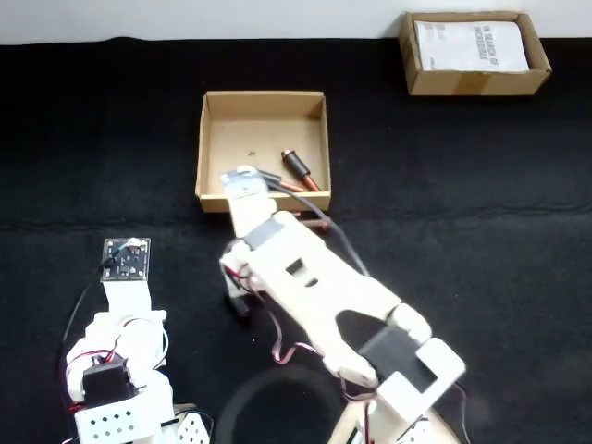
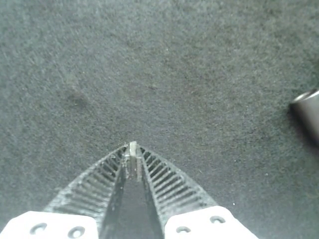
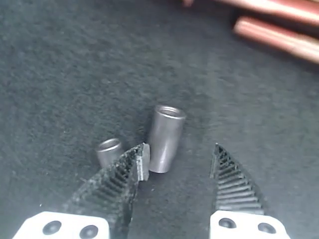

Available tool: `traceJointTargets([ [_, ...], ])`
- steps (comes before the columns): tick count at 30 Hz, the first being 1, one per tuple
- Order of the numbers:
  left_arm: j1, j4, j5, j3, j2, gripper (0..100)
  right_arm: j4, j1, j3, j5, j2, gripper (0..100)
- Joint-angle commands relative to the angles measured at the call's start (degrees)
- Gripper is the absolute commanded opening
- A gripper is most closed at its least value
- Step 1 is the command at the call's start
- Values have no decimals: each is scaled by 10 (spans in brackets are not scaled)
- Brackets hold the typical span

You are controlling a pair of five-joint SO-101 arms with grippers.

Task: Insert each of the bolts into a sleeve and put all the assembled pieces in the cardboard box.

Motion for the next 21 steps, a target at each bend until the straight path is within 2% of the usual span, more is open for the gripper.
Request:
traceJointTargets([
  [1, -4, -4, -2, 0, 0, 9, 24, -11, -68, -3, 32, 183],
  [10, -4, -4, -3, 0, 0, 9, 29, -18, -131, -4, 109, 182],
  [12, -4, -4, -3, 0, 0, 9, 48, -22, -132, -7, 115, 147],
  [15, -4, -4, -3, 0, 0, 9, 69, -36, -132, -7, 116, 16],
  [21, -4, -4, -3, 0, 0, 9, 96, -36, -131, -7, 114, 8],
])
